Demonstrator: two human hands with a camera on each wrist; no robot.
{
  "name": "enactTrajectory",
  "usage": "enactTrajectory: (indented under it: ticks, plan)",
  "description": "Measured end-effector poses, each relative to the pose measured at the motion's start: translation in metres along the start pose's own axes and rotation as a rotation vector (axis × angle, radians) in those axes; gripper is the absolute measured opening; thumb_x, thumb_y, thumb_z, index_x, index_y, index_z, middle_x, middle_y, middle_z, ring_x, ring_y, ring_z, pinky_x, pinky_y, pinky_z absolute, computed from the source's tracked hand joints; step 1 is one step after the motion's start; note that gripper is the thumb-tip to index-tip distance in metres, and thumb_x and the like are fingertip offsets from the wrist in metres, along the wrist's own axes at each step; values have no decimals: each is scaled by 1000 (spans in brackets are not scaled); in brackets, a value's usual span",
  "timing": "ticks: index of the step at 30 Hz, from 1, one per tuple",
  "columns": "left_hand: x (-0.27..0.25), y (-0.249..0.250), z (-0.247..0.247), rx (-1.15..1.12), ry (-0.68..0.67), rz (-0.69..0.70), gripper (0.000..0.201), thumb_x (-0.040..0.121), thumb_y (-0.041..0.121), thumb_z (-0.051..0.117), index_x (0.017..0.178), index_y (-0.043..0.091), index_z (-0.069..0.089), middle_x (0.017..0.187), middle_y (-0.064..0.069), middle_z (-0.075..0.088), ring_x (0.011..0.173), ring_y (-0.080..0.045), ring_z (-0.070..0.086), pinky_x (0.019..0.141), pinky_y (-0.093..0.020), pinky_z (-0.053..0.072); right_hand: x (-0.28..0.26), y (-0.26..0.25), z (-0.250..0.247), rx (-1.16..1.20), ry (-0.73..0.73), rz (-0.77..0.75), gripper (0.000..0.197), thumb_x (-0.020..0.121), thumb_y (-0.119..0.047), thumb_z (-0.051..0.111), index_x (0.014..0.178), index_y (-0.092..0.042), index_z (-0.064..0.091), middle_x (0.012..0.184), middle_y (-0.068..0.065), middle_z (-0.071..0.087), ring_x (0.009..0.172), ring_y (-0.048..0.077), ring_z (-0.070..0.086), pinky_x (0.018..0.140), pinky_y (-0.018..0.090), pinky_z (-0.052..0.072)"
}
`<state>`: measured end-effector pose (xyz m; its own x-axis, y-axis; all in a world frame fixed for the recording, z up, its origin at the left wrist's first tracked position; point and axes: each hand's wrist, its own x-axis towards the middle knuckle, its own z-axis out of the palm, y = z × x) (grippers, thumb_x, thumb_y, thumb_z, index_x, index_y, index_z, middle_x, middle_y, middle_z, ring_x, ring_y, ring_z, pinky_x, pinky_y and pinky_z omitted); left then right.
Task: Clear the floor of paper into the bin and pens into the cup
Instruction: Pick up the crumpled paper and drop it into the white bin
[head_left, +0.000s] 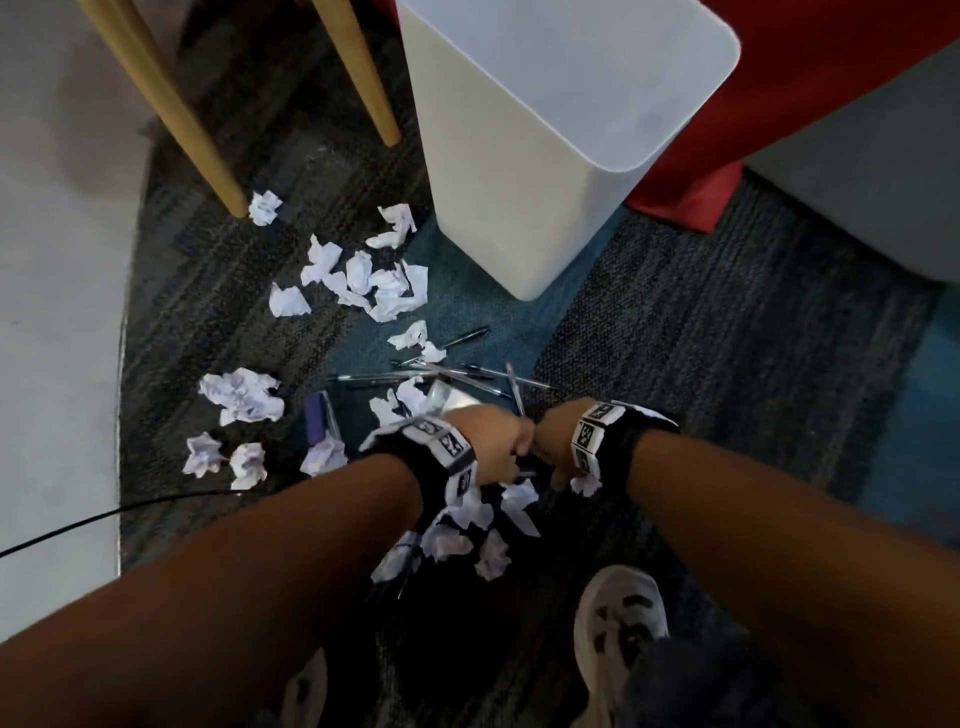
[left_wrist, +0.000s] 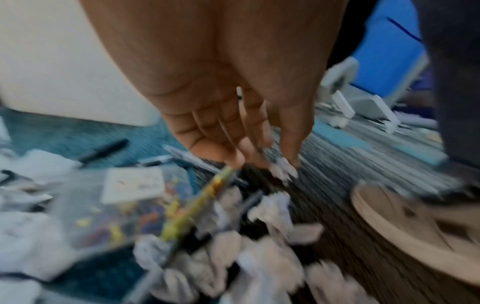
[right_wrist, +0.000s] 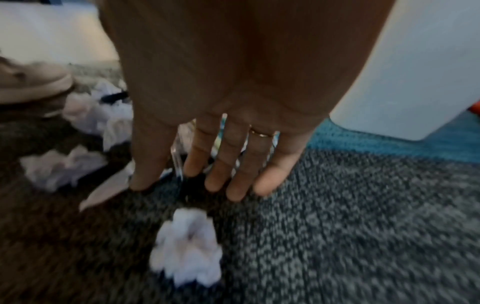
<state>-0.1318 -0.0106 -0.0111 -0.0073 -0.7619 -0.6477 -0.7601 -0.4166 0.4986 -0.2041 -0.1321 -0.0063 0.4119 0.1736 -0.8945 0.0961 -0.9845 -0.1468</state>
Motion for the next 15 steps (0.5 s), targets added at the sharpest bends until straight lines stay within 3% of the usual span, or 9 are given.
enactTrajectory:
  ticks: [2, 5, 9, 12, 15]
  plan:
    - [6, 6, 30, 82, -98, 97, 32, 86, 21, 63, 118, 18, 58, 118, -7, 58, 106, -27, 57, 77, -31, 42, 3, 2, 17, 21, -32, 1, 51, 74, -32, 81, 117, -13, 61, 118, 12, 64, 103, 32, 64, 80, 38, 55]
    - [15, 8, 56, 148, -47, 260, 34, 87, 20, 61, 121, 17, 60, 132, -8, 51, 117, -30, 51, 90, -36, 42, 5, 6, 36, 34, -11, -12, 65, 79, -25, 75, 136, -12, 47, 141, 13, 46, 121, 37, 51, 91, 45, 49]
    - [30, 5, 74, 99, -47, 143, 42, 91, 37, 52, 131, 23, 54, 131, -10, 49, 114, -32, 49, 85, -39, 43, 15, 6, 54, 15, -14, 18, 50, 100, -31, 45, 148, -21, 35, 154, 10, 25, 133, 38, 34, 104, 48, 37]
    - [42, 6, 91, 45, -44, 51, 54, 89, 52, 38, 126, 16, 54, 123, -15, 53, 108, -37, 55, 74, -36, 40, 22, 10, 59, 3, -18, 6, 48, 102, -33, 41, 148, -21, 33, 152, 11, 31, 133, 37, 36, 104, 46, 37]
    - [45, 10, 97, 68, -41, -31, 41, 96, 41, 48, 122, 10, 54, 120, -17, 55, 104, -35, 56, 70, -35, 36, 24, 14, 63, 46, -2, 10, 42, 104, -27, 38, 144, -16, 39, 142, 15, 43, 124, 36, 47, 97, 39, 42]
